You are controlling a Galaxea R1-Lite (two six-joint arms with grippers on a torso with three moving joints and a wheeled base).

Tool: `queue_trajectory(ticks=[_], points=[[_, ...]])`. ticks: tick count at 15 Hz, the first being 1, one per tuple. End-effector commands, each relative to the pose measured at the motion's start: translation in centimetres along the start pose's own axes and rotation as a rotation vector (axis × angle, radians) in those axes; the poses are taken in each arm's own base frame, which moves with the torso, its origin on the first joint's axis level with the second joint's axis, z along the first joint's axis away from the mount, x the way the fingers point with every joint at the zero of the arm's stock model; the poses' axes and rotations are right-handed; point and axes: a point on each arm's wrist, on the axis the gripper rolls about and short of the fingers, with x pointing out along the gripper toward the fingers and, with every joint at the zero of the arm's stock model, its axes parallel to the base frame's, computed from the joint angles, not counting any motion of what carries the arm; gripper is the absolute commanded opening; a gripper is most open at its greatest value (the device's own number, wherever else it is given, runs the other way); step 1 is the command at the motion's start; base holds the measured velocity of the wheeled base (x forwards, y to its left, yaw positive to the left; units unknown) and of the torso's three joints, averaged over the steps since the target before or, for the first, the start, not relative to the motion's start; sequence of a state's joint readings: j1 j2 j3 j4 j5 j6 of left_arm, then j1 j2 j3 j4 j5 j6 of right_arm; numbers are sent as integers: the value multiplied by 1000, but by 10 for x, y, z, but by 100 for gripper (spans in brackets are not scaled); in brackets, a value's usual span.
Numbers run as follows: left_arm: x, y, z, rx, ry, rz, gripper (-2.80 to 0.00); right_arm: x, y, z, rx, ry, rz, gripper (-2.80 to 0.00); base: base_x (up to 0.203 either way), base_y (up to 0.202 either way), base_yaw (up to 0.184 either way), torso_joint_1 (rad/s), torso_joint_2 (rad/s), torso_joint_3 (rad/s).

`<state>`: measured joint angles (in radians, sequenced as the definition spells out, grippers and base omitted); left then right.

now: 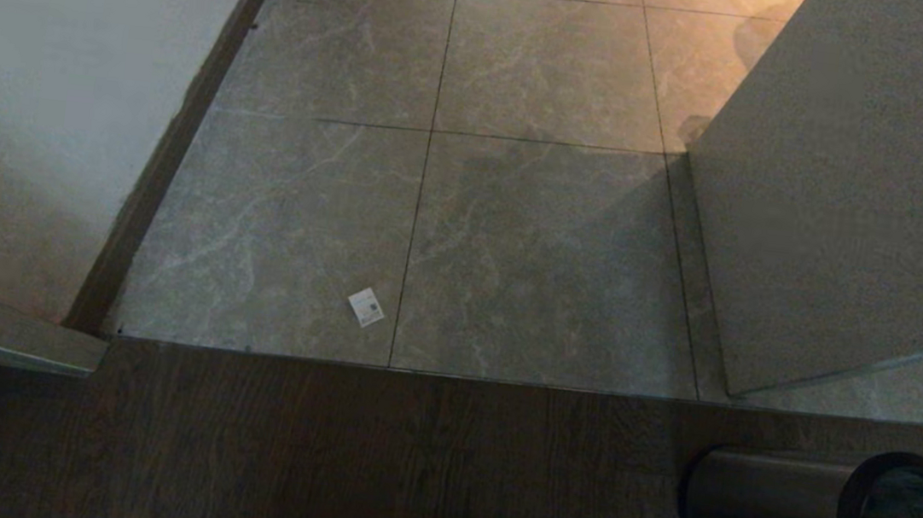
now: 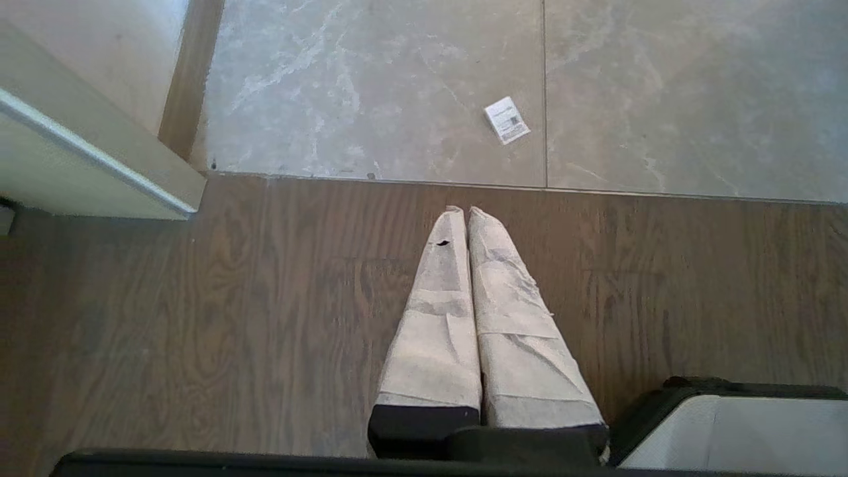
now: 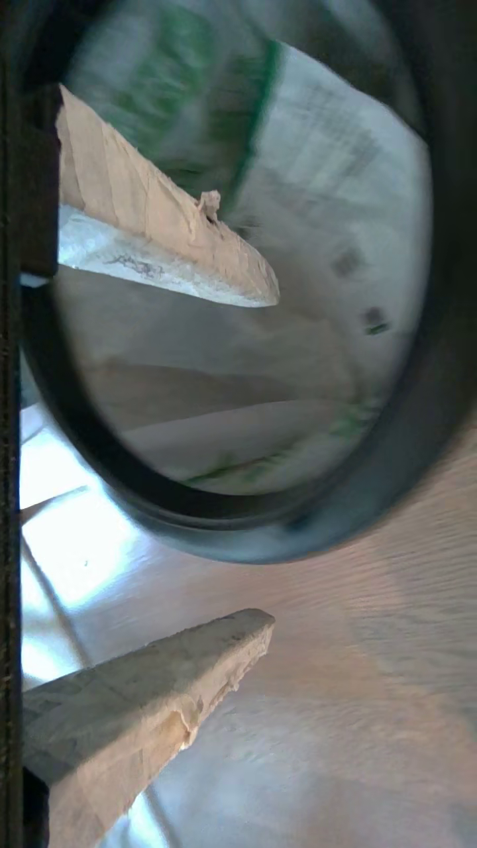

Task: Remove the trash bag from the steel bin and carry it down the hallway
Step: Place the outer trash can on the ground

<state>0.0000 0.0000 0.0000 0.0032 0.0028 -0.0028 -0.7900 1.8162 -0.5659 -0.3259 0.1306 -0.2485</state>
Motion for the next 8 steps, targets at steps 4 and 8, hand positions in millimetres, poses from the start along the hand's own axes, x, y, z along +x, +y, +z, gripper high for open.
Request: queue_trajectory(ticks=[4,8], points=[[0,0,0,0,0,0,-280,44,-26,-4,54,5,5,0,0,0,0,0,0,0],[0,0,0,0,0,0,-280,68,-36,-13,83,43,3,0,0,0,0,0,0,0]])
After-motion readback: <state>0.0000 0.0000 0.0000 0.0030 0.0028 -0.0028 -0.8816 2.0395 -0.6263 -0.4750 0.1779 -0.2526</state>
